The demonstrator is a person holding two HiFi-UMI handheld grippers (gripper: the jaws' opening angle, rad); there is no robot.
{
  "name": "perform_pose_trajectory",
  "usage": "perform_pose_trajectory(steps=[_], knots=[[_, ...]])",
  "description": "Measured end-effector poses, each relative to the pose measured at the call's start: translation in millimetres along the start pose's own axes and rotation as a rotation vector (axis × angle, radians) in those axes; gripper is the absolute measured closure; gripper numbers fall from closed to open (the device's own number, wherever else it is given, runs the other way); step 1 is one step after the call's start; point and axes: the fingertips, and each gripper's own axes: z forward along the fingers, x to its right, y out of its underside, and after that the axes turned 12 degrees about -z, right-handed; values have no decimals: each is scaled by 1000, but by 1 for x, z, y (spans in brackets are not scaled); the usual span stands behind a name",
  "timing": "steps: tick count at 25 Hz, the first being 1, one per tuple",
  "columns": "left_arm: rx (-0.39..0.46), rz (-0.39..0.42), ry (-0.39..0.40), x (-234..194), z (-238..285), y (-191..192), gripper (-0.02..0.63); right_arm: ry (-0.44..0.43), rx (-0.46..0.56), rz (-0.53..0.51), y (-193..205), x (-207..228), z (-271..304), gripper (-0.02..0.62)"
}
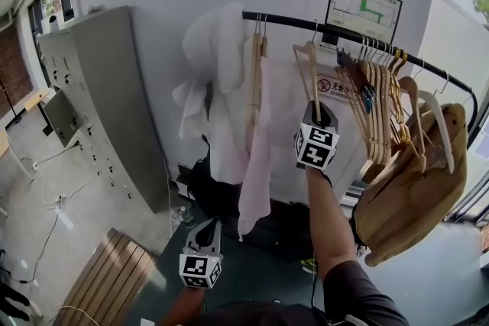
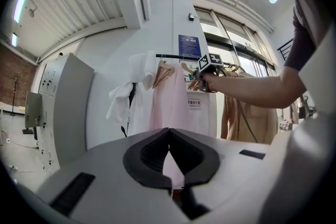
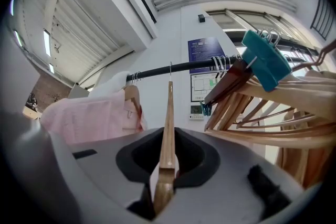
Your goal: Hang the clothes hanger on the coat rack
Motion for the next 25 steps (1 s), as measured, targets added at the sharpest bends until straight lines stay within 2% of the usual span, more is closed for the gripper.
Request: perform_pose_trajectory(steps=[12, 16, 20, 25], knots=[[-15, 6, 13, 11, 8, 6, 597, 6, 5, -7, 7, 9, -7, 540], [-19, 11, 20, 15, 8, 6, 597, 20, 42, -10, -2, 12, -18, 540], [-19, 17, 28, 21, 7, 7, 597, -9, 82, -44, -13, 6, -31, 537], [-19, 29, 44, 31, 10, 5, 597, -63, 113, -64, -18, 3, -55, 454]])
